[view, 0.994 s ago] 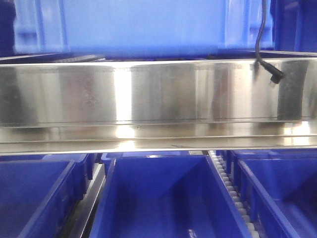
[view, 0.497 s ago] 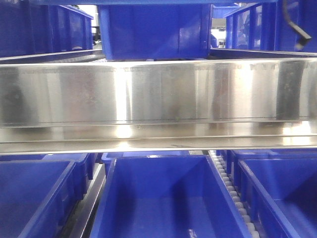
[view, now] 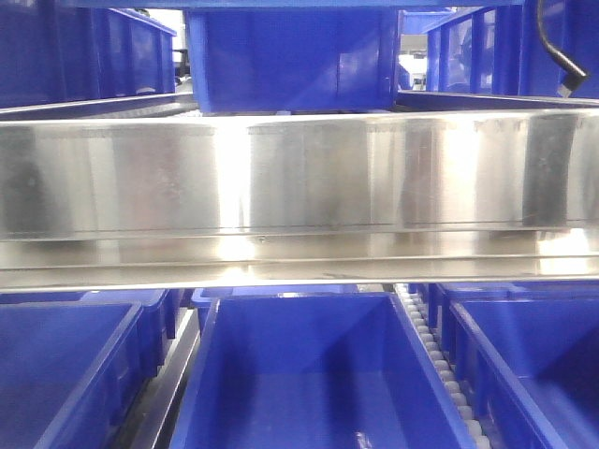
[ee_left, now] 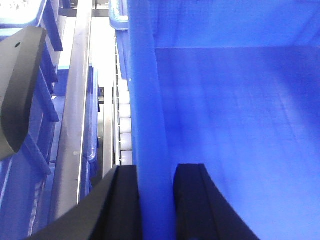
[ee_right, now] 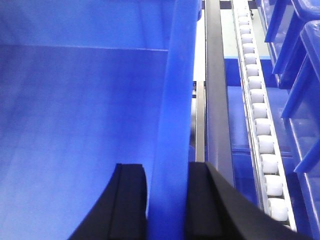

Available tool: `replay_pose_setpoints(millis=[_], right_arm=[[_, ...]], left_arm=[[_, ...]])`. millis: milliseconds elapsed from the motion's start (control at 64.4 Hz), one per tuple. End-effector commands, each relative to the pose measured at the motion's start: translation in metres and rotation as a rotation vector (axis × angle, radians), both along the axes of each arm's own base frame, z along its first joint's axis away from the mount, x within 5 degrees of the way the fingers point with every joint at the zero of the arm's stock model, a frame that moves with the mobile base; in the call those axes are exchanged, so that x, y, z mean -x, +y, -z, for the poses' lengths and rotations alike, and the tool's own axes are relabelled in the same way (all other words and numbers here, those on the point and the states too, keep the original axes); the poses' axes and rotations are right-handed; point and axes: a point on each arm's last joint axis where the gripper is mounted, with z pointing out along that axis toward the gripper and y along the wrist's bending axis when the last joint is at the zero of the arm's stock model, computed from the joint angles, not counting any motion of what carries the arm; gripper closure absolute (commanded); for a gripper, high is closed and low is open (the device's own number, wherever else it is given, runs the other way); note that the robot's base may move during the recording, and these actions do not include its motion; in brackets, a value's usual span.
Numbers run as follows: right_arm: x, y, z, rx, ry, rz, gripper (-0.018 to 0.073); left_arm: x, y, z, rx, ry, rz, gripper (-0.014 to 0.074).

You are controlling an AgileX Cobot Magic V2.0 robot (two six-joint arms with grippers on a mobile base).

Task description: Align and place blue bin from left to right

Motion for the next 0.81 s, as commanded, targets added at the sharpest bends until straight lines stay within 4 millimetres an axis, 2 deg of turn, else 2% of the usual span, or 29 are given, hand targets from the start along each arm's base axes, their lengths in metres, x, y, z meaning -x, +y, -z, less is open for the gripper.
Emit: replay_pose_setpoints(millis=[0,792], right_arm=[[0.0082,0.0022,-0.0231,-0.031,-0.141,-0.033,0.0638],[0.0082,0.0022,-0.0231,-0.031,-0.141,-0.033,0.0638]], left_arm=[[0.0102,-0.0057,-0.0200,0.042,-0.110,0.049,0.0612],[0.0102,-0.0057,-0.0200,0.042,-0.110,0.049,0.0612]])
